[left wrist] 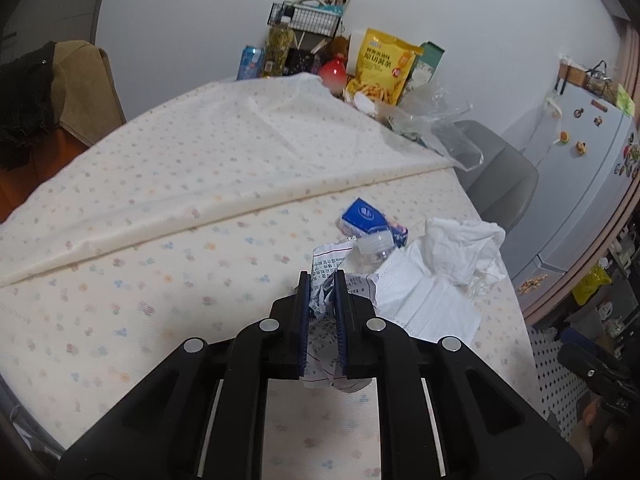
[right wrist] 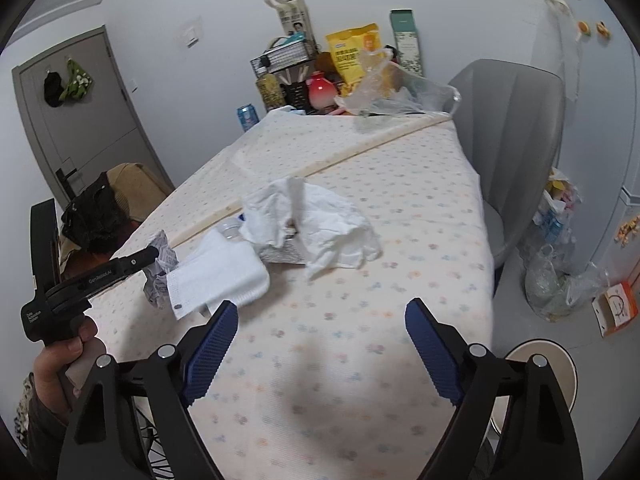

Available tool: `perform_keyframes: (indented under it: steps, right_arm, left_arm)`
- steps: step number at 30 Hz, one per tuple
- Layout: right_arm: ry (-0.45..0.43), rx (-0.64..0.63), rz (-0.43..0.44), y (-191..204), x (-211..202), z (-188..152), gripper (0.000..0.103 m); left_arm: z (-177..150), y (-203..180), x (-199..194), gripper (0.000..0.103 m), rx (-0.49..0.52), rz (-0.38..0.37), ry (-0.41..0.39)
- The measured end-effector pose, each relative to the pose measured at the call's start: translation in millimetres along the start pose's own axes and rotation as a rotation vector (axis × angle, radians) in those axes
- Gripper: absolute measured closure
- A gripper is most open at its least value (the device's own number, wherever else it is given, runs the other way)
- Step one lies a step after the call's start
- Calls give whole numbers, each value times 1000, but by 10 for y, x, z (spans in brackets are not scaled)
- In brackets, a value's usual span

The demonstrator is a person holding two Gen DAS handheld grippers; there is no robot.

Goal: Collect trash
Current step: 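Grasp the white face mask with the right tool while the left tool holds the receipt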

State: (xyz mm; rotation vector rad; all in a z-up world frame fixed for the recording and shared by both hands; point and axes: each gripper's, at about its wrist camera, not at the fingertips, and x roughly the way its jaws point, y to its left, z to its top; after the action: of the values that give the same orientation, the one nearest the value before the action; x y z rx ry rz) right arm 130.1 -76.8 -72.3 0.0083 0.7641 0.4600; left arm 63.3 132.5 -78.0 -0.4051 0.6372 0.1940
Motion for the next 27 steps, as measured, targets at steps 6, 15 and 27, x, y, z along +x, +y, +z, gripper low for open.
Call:
perform_keyframes:
  steps: [6, 15, 27]
  right_arm:
    - [26, -75, 50, 416, 176, 36, 22]
    - [90, -107, 87, 738, 587, 93, 24]
    - [143, -56, 61, 603, 842, 72, 28]
  left_arm:
    - [50, 262, -212, 91, -34, 21, -48]
    - [25, 606, -332, 91, -87, 49, -65]
    - [-11, 627, -299, 91, -92, 25, -48]
